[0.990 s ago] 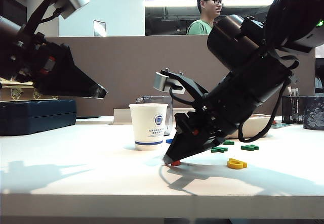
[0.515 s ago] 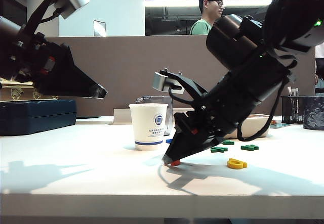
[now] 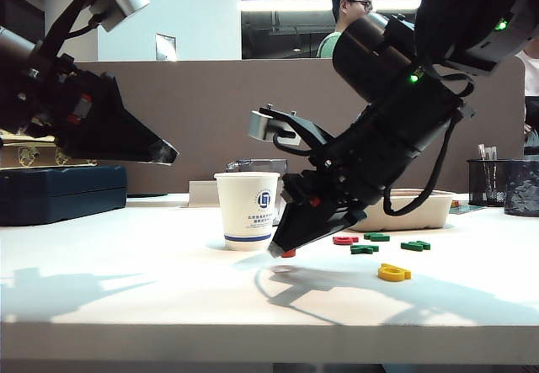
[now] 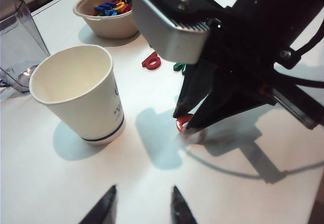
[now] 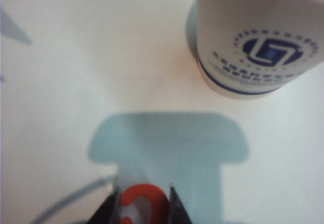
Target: Pick up the letter "c" and put it in the paper cup.
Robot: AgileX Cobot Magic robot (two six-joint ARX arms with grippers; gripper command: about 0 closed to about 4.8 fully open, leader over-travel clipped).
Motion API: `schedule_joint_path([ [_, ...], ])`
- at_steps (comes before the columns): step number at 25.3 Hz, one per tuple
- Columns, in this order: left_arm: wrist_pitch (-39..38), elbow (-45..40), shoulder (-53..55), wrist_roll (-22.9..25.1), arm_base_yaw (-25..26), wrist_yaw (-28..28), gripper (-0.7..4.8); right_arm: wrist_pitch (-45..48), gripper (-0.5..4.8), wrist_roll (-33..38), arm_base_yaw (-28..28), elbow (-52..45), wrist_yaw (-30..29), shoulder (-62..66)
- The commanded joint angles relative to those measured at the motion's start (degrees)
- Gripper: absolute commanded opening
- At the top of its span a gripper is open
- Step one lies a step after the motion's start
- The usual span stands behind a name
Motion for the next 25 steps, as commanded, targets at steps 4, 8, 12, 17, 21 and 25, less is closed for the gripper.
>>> schedule_joint_path([
  [4, 0.7, 0.1, -0.1, -0.1, 0.0, -0.2, 1.3, 0.0, 0.81, 0.0, -0.2, 2.2, 1.6, -1.6],
  [8, 0.7, 0.1, -0.1, -0.1, 0.0, -0.2, 1.3, 0.0, 0.81, 0.0, -0.2, 3.2, 2.3, -3.3],
  [12, 0.7, 0.1, -0.1, -0.1, 0.0, -0.2, 1.3, 0.0, 0.81, 0.0, -0.2, 5.1, 2.4, -4.1],
  [17, 0.7, 0.2, -0.1, -0.1, 0.0, -0.2, 1.3, 0.0, 0.81, 0.0, -0.2, 9.1, 2.4, -4.1],
  [21, 0.7, 0.1, -0.1, -0.1, 0.0, -0.2, 1.3, 0.2, 0.81, -0.1, -0.3, 11.5, 2.5, -4.1],
  [25, 0.7, 0.1, -0.1, -0.1, 0.0, -0.2, 1.3, 0.9, 0.82, -0.2, -0.3, 12.4, 2.4, -3.9],
])
